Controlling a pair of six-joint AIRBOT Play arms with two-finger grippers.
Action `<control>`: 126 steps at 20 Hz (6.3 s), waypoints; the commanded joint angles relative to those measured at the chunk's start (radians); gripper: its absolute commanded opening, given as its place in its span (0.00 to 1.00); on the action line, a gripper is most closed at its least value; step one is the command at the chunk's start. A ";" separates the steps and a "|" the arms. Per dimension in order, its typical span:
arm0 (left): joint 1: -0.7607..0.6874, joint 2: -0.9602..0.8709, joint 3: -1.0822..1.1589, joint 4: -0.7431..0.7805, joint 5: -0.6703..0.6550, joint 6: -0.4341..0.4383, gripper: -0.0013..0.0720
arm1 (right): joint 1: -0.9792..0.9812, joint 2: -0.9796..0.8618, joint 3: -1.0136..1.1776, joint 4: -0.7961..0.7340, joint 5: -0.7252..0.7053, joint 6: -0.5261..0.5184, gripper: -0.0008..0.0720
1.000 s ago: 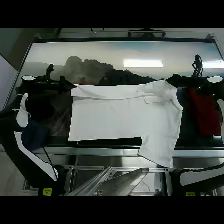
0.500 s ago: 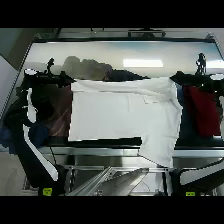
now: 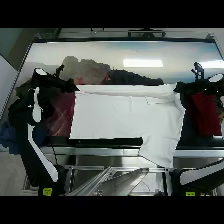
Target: Fold the shirts.
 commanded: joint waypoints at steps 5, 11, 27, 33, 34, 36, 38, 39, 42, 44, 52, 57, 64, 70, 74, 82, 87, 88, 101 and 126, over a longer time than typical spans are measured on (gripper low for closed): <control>-0.048 0.003 0.001 0.079 0.007 -0.018 0.03 | 0.034 -0.024 -0.003 -0.150 0.042 0.058 0.04; -0.043 0.116 0.002 0.080 -0.022 -0.006 0.40 | 0.034 0.004 0.015 -0.161 0.084 0.090 0.49; 0.098 0.641 -1.040 0.237 0.044 0.007 0.40 | -0.279 0.636 -0.386 -0.253 0.357 0.226 0.49; 0.003 0.641 -1.178 0.234 0.089 0.040 0.40 | -0.480 0.695 -0.523 -0.252 0.458 0.290 0.61; -0.018 0.641 -1.188 0.233 0.089 0.040 0.40 | -0.507 0.700 -0.563 -0.251 0.456 0.293 0.61; -0.040 0.641 -1.193 0.233 0.086 0.040 0.40 | -0.537 0.706 -0.663 -0.254 0.447 0.293 0.62; -0.046 0.641 -1.167 0.232 0.071 0.046 0.02 | -0.543 0.705 -0.774 -0.272 0.447 0.293 0.71; -0.046 0.641 -1.148 0.227 0.063 0.046 0.05 | -0.543 0.705 -0.826 -0.266 0.446 0.283 0.76; -0.046 0.641 -1.091 0.225 0.056 0.046 0.05 | -0.521 0.705 -0.943 -0.213 0.367 0.249 0.76; -0.046 0.641 -1.080 0.225 0.056 0.046 0.05 | -0.481 0.694 -0.988 -0.211 0.318 0.241 0.76; -0.046 0.641 -1.080 0.226 0.056 0.046 0.05 | -0.338 0.566 -1.002 -0.096 0.264 0.138 0.69; -0.046 0.641 -1.080 0.226 0.055 0.046 0.05 | -0.337 0.566 -1.002 0.049 0.291 0.050 0.22; 0.037 0.669 -1.015 0.227 -0.106 0.060 0.05 | -0.340 0.596 -0.747 -0.083 0.475 0.159 0.04; 0.161 0.785 -1.003 0.118 -0.140 0.067 0.05 | -0.337 0.596 -0.605 0.193 0.456 0.089 0.04; 0.131 0.764 -0.865 0.095 -0.096 0.042 0.05 | -0.293 0.573 -0.498 0.377 0.319 0.058 0.04; -0.022 0.429 -0.421 0.106 0.028 -0.026 0.03 | -0.090 0.283 -0.369 0.385 -0.042 -0.045 0.04; -0.039 0.192 -0.223 0.105 -0.002 -0.079 0.03 | -0.056 0.110 -0.322 0.385 -0.138 -0.174 0.04; -0.039 0.156 -0.193 0.102 -0.024 -0.079 0.03 | -0.056 0.092 -0.316 0.383 -0.137 -0.196 0.04; -0.063 0.170 0.003 0.096 -0.079 -0.081 0.99 | -0.153 0.041 -0.175 0.054 0.045 -0.077 0.98; -0.579 0.056 0.021 -0.035 0.241 -0.165 0.03 | -0.075 0.108 0.119 0.463 0.476 -0.050 0.04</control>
